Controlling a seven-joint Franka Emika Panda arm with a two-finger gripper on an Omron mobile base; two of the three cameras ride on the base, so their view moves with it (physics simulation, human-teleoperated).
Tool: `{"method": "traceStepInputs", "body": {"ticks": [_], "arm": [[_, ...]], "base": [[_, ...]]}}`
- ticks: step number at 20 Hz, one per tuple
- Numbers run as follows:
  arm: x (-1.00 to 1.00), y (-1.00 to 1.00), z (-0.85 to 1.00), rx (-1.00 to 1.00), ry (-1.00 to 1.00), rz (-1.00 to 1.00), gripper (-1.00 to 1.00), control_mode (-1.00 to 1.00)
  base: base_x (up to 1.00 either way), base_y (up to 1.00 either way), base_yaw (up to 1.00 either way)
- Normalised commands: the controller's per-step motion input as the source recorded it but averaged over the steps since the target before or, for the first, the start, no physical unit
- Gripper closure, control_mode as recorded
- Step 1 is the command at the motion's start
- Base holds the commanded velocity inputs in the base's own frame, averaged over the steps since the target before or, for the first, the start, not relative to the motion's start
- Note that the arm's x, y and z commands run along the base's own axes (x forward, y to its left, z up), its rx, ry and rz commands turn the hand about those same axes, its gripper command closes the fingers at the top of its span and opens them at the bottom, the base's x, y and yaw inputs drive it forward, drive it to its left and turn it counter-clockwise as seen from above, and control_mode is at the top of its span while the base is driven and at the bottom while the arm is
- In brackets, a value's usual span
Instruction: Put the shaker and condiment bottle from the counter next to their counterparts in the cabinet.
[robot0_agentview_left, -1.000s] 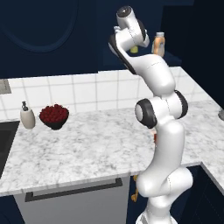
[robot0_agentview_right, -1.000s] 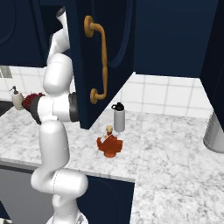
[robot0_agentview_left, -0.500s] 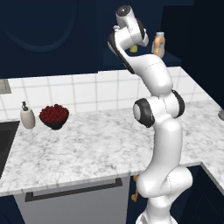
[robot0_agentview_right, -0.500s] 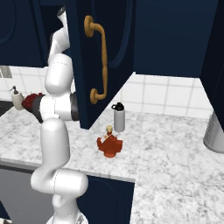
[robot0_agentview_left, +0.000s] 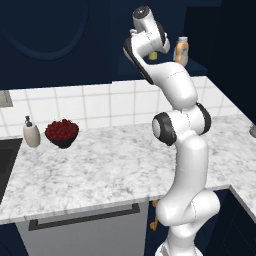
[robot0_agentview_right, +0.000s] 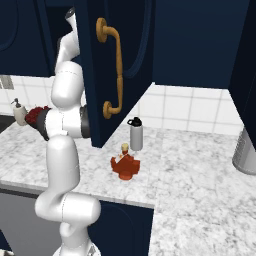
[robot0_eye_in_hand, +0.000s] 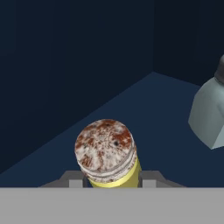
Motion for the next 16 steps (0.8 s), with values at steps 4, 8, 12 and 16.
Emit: {"method": "traceStepInputs", "body": {"ticks": [4, 8, 12, 16], "arm": [[0.00, 0.00, 0.00, 0.00, 0.00, 0.00, 1.00, -1.00], [0.00, 0.00, 0.00, 0.00, 0.00, 0.00, 1.00, -1.00], [0.00, 0.00, 0.00, 0.00, 0.00, 0.00, -1.00, -1.00], [0.00, 0.00, 0.00, 0.00, 0.00, 0.00, -1.00, -1.00]], "base": [[0.00, 0.00, 0.00], [0.00, 0.00, 0.00], [0.00, 0.00, 0.00], [0.00, 0.00, 0.00]]}}
